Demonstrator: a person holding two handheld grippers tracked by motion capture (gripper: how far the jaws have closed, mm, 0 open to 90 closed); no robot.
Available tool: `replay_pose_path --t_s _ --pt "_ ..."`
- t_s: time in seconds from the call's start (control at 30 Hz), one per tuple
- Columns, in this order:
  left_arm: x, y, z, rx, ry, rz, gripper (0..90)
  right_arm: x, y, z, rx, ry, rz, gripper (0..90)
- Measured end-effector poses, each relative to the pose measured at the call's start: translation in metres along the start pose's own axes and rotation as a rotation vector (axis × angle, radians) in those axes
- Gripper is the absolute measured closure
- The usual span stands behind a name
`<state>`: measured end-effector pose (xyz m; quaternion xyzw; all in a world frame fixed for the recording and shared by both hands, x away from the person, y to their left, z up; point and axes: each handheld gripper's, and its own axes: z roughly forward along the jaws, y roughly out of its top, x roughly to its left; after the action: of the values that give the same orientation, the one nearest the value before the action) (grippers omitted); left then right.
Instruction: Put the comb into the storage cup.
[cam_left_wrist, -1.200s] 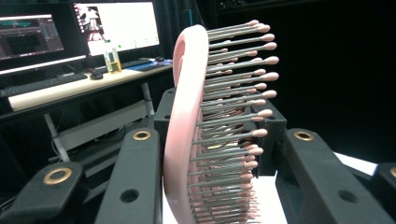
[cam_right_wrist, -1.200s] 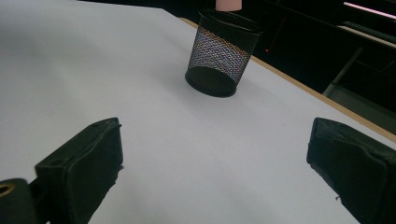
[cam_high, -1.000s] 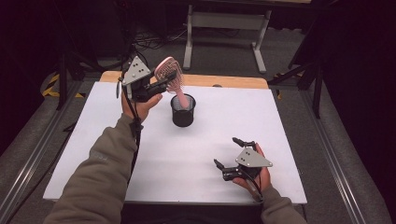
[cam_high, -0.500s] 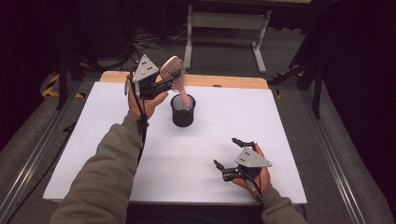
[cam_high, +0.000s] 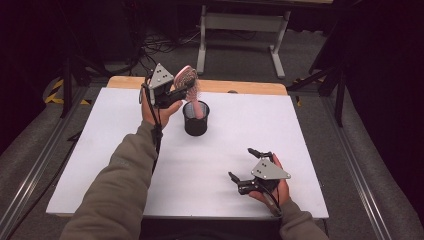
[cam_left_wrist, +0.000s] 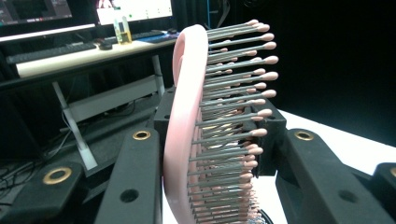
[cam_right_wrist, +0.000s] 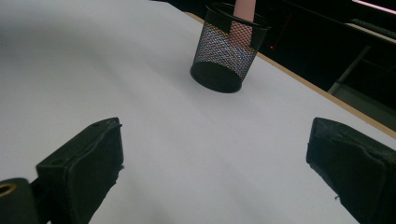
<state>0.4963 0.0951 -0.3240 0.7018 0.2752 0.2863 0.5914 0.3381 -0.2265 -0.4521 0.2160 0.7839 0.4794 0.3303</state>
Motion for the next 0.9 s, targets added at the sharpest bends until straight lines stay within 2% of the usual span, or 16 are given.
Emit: replay_pose_path --t_s 0.3,0.73,0.9 --pt "-0.001 -0.015 0.005 0.013 -0.009 -0.045 63.1 0.000 0.000 0.000 0.002 0.002 0.001 4.7" --pt "-0.003 -0.031 0.011 0.032 -0.021 -0.089 62.9 0.001 -0.001 0.001 0.011 0.006 -0.003 4.8" --pt "-0.003 -0.035 0.012 0.039 -0.020 -0.094 62.9 0.001 -0.001 0.002 0.017 0.006 -0.006 4.9"
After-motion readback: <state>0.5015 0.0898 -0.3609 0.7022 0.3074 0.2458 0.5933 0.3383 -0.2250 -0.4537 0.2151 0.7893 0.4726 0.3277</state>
